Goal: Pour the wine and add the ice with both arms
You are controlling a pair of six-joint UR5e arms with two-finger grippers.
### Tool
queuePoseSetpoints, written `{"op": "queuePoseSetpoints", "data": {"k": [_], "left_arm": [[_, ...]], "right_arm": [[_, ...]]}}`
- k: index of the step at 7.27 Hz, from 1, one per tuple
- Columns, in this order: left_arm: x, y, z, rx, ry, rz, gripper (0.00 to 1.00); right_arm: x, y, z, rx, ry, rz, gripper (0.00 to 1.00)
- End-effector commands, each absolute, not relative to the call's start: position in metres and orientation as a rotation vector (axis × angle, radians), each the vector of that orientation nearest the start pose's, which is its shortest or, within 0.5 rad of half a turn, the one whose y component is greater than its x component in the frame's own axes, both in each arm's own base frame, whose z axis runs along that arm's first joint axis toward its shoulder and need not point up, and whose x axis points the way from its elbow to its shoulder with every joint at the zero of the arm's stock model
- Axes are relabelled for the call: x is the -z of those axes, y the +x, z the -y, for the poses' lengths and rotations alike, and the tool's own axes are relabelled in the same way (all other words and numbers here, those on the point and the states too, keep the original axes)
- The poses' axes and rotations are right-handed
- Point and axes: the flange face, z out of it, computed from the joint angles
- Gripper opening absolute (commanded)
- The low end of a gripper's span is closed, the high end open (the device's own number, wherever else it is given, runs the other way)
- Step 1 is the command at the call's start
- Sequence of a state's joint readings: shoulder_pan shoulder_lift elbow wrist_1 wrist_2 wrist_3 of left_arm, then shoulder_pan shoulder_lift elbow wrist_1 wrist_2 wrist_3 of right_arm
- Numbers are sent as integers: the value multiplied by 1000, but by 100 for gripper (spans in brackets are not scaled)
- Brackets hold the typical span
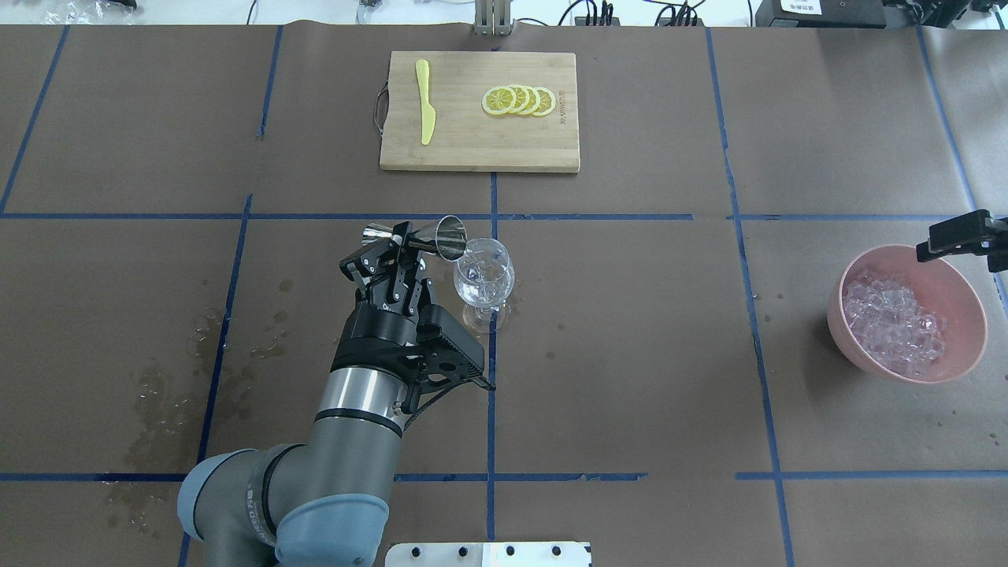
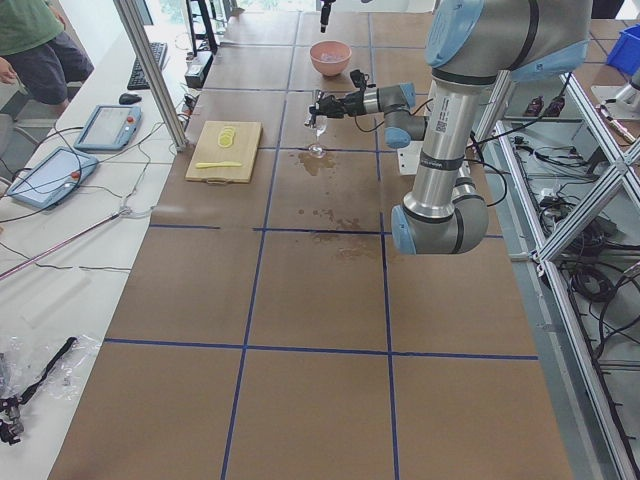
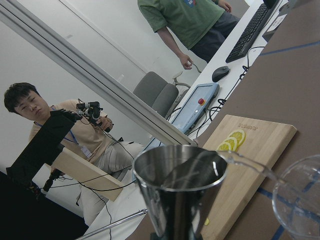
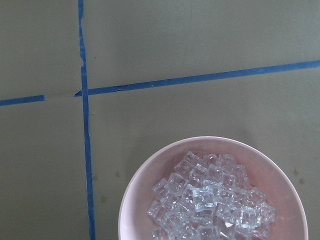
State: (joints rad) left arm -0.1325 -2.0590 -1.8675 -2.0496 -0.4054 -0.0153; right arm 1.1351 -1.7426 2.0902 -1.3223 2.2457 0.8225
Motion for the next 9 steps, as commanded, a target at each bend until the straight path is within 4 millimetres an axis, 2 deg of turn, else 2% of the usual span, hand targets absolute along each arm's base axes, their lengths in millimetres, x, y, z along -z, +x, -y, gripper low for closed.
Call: {"op": "queuePoseSetpoints", "data": {"k": [1,6,9], "left_arm": [[-178,510,295,-479,1471,80,0],[-172,513,295,-651,1472,311,0],[-175,515,296,-684,1461,413,0]], "right_arm": [[-455,-114,413,-163,79,867,100],[-451,-113,410,-162,84,871,100],[-452,-113,411,-162,81,871,100]]}}
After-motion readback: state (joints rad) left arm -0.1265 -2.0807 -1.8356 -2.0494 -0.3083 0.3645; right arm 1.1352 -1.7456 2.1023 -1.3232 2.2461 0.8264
